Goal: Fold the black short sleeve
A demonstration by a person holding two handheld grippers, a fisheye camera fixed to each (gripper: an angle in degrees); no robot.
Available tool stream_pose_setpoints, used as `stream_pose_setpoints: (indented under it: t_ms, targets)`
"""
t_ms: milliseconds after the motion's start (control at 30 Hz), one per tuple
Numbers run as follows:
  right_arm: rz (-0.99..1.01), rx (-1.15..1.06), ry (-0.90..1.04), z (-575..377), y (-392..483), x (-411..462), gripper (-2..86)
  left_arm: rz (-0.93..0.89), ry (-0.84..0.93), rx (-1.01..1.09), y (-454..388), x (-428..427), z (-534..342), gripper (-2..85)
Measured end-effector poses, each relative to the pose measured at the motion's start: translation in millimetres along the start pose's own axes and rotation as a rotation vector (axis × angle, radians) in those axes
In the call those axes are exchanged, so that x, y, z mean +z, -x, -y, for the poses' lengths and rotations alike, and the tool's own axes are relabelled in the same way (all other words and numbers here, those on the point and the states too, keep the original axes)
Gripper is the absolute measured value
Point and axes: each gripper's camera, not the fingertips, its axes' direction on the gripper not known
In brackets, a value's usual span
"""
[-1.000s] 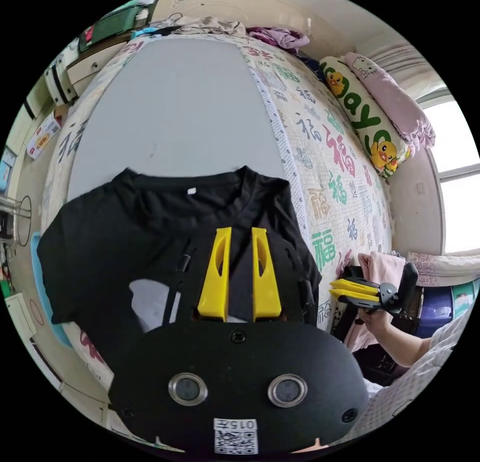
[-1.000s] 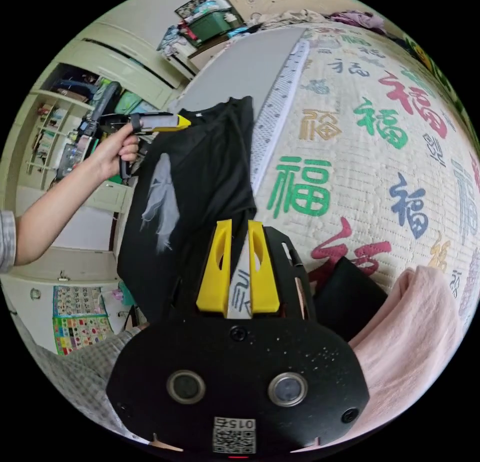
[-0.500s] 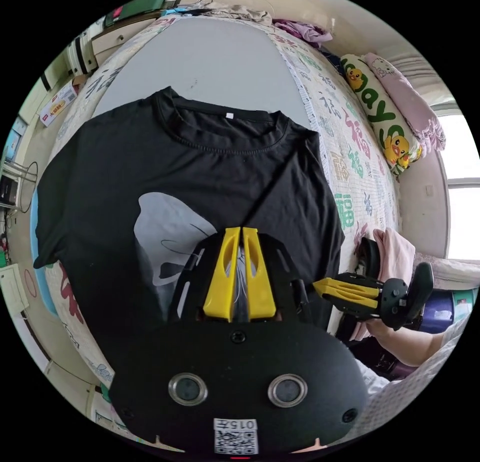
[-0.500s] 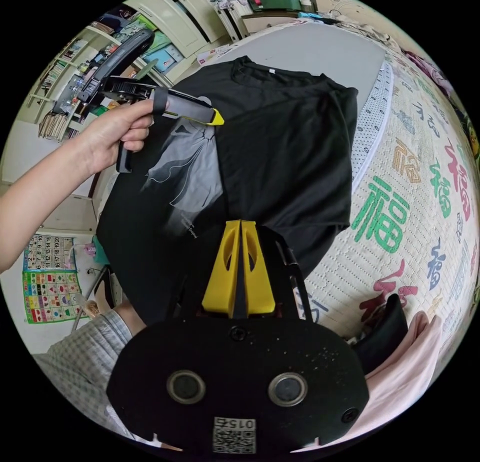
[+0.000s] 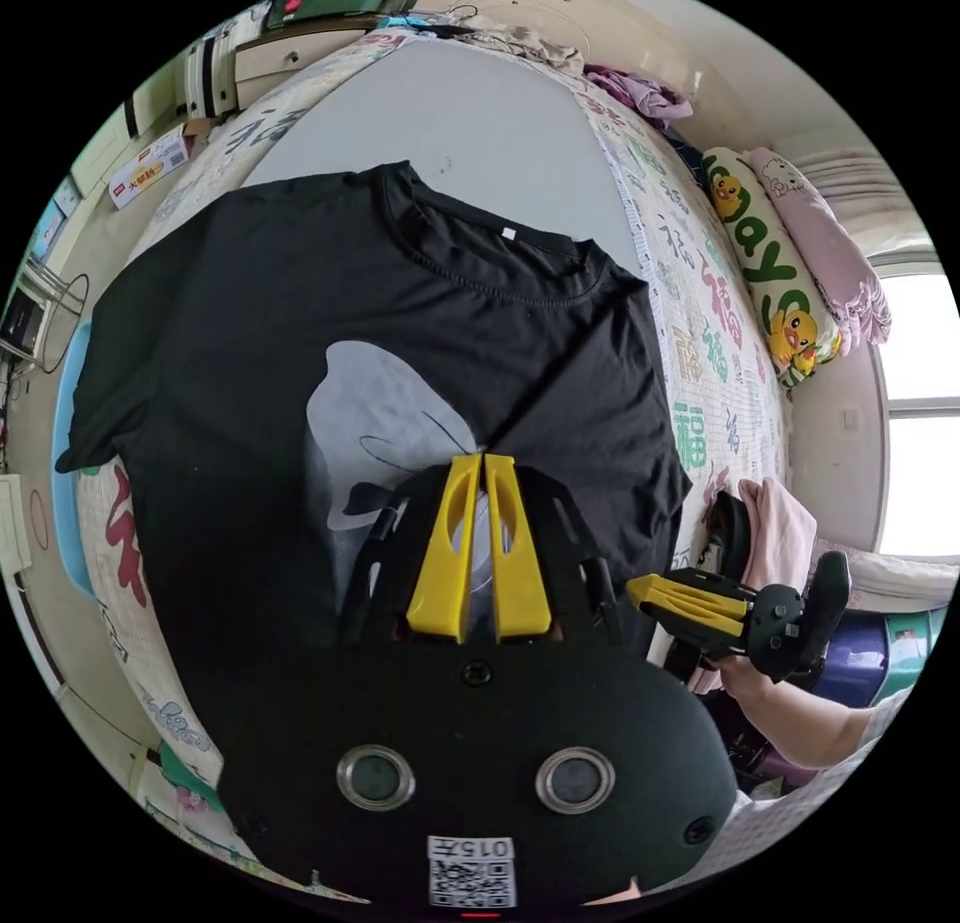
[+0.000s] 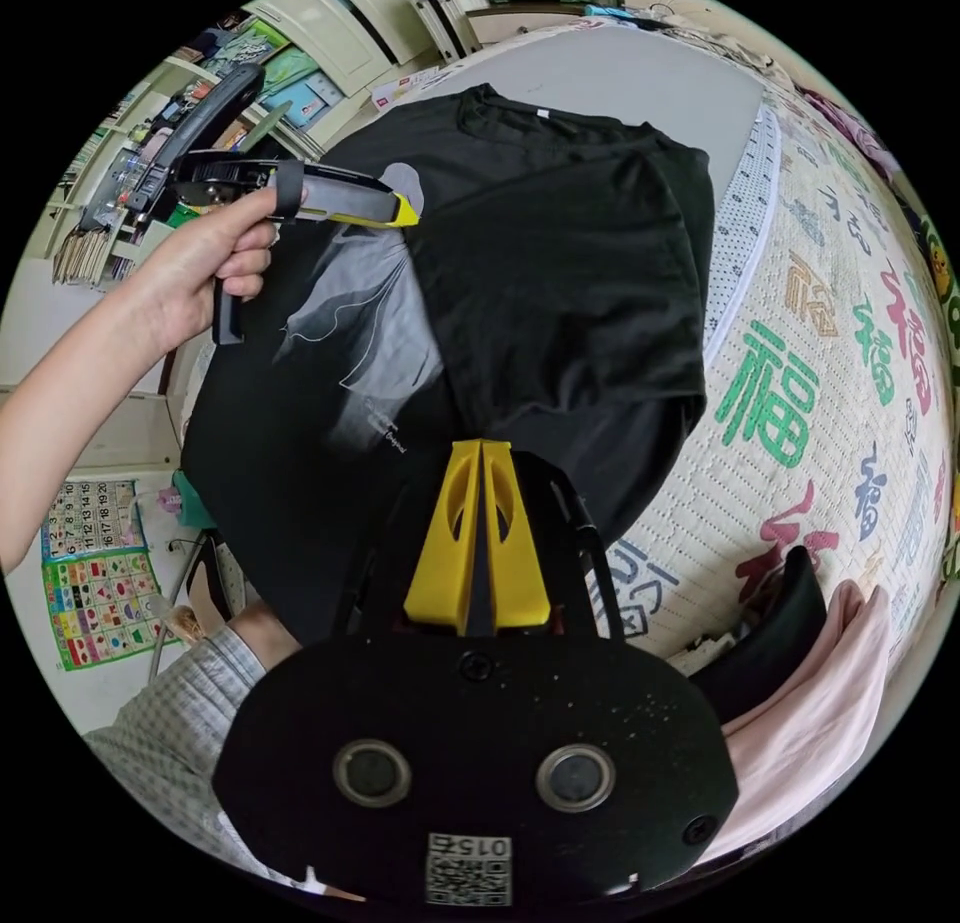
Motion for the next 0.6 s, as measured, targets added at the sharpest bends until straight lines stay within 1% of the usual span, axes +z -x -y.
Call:
stream_pose_setpoints:
  t_ms: [67, 133, 200, 267, 367, 433, 600]
  targets:
    - [0.012, 0.007, -0.013, 2.9, -2.3, 6.1, 1.1, -0.018, -0.012, -0.007, 3.9, 14.4, -3.4, -0.2]
    - [-0.002, 0.015, -0.067, 7.2, -3.9, 11.2, 5.4, -0.026, -0.016, 0.002, 7.2, 34.4, -7.8, -0.1]
    - [-0.039, 0.019, -0.05, 15.2, -4.8, 24.0, 7.1, -0.021, -0.014, 0.021, 8.2, 49.5, -10.6, -0.1]
    - [-0.069, 0.015, -0.009, 24.3, -6.2, 43.2, 7.0, -0.009, -0.004, 0.043, 8.3, 65.0, -12.4, 0.0]
    - [-0.109, 0.022, 0.029, 35.6, -8.4, 69.9, 4.4, 0.001, 0.017, 0.07, 10.1, 91.5, -15.7, 0.1]
    - [-0.099, 0.031, 0.035, 40.4, -9.1, 82.9, 2.2, 0.0, 0.026, 0.087, 13.5, 113.2, -20.4, 0.3]
    - [-0.099, 0.061, 0.065, 43.6, -13.7, 114.3, 1.8, -0.019, 0.031, 0.109, 24.2, 158.0, -35.5, 1.6]
